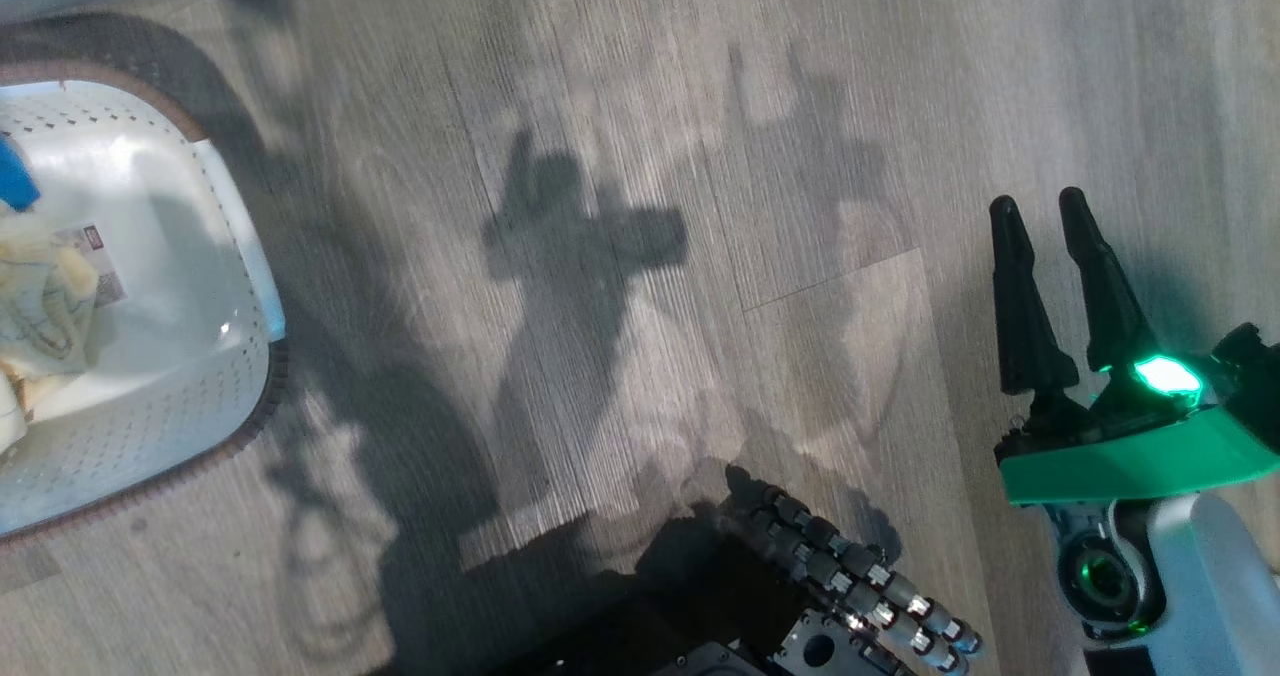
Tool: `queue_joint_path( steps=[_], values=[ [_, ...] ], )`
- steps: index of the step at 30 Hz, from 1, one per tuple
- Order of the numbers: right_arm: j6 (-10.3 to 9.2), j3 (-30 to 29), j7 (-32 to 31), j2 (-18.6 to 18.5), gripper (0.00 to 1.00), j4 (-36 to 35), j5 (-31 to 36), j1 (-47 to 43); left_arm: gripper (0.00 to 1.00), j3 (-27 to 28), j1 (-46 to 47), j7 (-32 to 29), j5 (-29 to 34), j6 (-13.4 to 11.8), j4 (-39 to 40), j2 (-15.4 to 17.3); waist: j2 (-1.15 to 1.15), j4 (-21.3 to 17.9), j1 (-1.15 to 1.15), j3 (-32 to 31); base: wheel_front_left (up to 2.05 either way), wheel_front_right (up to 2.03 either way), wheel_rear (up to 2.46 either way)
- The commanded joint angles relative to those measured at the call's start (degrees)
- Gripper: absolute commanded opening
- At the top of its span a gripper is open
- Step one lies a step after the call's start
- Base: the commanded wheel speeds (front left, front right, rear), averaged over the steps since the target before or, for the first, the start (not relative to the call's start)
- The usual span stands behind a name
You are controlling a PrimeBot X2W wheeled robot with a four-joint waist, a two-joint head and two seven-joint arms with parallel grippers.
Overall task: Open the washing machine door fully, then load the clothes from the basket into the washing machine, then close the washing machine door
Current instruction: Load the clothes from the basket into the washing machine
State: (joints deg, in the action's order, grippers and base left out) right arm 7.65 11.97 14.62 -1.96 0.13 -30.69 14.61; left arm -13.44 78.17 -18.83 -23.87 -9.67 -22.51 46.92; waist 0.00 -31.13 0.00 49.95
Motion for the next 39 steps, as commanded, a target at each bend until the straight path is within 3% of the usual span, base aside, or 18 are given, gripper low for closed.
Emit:
queue_joint_path(
  steps=[1,2,4,6,8,9,25,34,39],
  values=[
    [-0.16,0.47,0.38,-0.92,1.0,-1.11,-0.39,-0.6,0.0,1.0,1.38,-0.41,-0.11,0.19,0.59,1.92,0.0,0.12,0.0,0.08,0.0,0.0,0.0],
    [-0.16,0.41,0.38,-0.92,1.0,-1.09,-0.38,-0.59,0.0,0.76,1.63,-0.67,-0.11,0.24,-0.13,1.74,0.0,0.18,0.0,0.13,0.0,0.0,0.0],
    [-0.16,0.32,0.38,-0.92,1.0,-1.05,-0.31,-0.43,0.45,0.48,2.15,-0.91,-0.2,0.3,-1.29,1.38,0.0,0.24,0.0,0.2,0.0,0.0,0.0],
    [-0.16,0.3,0.38,-0.92,1.0,-1.05,-0.25,-0.22,0.5,0.59,2.63,-0.83,-0.75,0.33,-2.26,0.84,0.0,0.29,0.0,0.23,0.0,0.0,0.0],
    [-0.16,0.18,0.38,-0.92,1.0,-1.05,-0.22,-0.01,0.95,0.16,3.06,-0.1,-0.55,0.73,-2.84,0.64,0.0,0.46,0.0,0.23,0.0,0.0,0.0],
    [-0.16,0.11,0.38,-0.92,1.0,-1.06,-0.17,0.06,1.0,0.03,3.25,0.18,-0.56,0.85,-3.26,0.46,0.0,0.59,0.0,0.18,0.0,0.0,0.0],
    [-0.16,-3.63,0.38,-0.92,1.0,-1.43,3.22,0.03,1.0,-1.22,-0.2,8.43,-2.31,2.02,-5.37,-4.04,0.0,5.71,0.0,-3.48,0.0,0.0,0.0],
    [-0.16,-7.47,0.38,-0.92,1.0,-2.06,6.67,-1.23,1.0,1.07,-14.78,16.86,-5.8,-0.68,2.88,-7.19,0.0,10.09,0.0,-8.01,0.0,0.0,0.0],
    [-0.16,-9.42,0.38,-0.92,1.0,-2.4,8.98,-2.38,1.0,2.39,-27.11,22.14,-6.3,-4.27,11.38,-8.57,0.0,12.47,0.0,-11.27,0.0,0.0,0.0]
  ],
)
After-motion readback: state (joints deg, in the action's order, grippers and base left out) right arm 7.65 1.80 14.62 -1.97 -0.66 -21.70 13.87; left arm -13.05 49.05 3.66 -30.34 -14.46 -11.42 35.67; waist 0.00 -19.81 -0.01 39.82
